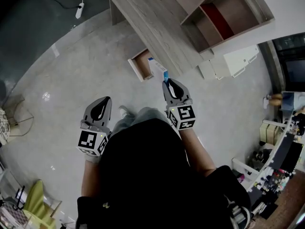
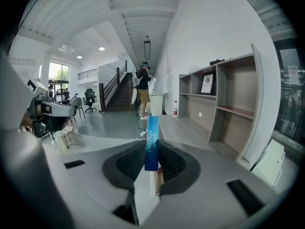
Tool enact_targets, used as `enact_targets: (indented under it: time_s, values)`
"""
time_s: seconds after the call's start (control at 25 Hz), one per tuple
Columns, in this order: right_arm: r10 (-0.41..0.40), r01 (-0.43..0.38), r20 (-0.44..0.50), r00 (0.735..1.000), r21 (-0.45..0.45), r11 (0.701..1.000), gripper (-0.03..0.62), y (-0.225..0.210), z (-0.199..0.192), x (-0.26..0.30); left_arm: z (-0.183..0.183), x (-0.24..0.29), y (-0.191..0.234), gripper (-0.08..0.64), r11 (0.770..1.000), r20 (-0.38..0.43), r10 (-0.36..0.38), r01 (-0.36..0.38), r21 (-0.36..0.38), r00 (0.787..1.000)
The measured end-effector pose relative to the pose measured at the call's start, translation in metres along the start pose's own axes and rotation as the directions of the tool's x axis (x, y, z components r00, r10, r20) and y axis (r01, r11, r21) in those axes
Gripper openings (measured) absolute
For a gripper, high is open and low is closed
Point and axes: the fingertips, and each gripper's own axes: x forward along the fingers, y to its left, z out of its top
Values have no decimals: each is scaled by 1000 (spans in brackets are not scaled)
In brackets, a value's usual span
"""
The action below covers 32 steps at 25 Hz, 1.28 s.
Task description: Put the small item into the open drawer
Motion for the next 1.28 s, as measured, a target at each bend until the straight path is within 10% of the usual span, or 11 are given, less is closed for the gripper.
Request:
enact_targets:
  time_s: [0.64,1.28]
  values:
    - [79,-91,-254,964,-34,995,86,-12,-54,96,6,18,27,3,990,-55,123,-126,-56,991]
    - [130,-183,-448,884,-77,980,86,-21,-141,169,-10,6,35,3,933,-121,333,-346,-103,935]
